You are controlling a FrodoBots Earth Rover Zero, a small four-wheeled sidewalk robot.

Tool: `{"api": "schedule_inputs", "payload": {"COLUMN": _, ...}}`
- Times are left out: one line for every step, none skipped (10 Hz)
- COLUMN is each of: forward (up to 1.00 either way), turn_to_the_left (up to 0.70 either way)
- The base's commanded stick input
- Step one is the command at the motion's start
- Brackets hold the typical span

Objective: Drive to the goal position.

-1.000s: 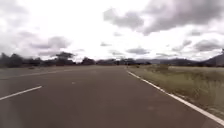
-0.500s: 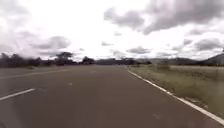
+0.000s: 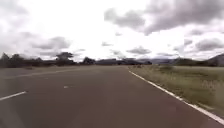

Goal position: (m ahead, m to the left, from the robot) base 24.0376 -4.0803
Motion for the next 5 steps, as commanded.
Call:
{"api": "schedule_inputs", "payload": {"forward": 0.7, "turn_to_the_left": 0.0}}
{"api": "schedule_inputs", "payload": {"forward": 0.7, "turn_to_the_left": 0.0}}
{"api": "schedule_inputs", "payload": {"forward": 0.7, "turn_to_the_left": 0.0}}
{"api": "schedule_inputs", "payload": {"forward": 0.7, "turn_to_the_left": 0.0}}
{"api": "schedule_inputs", "payload": {"forward": 0.7, "turn_to_the_left": 0.0}}
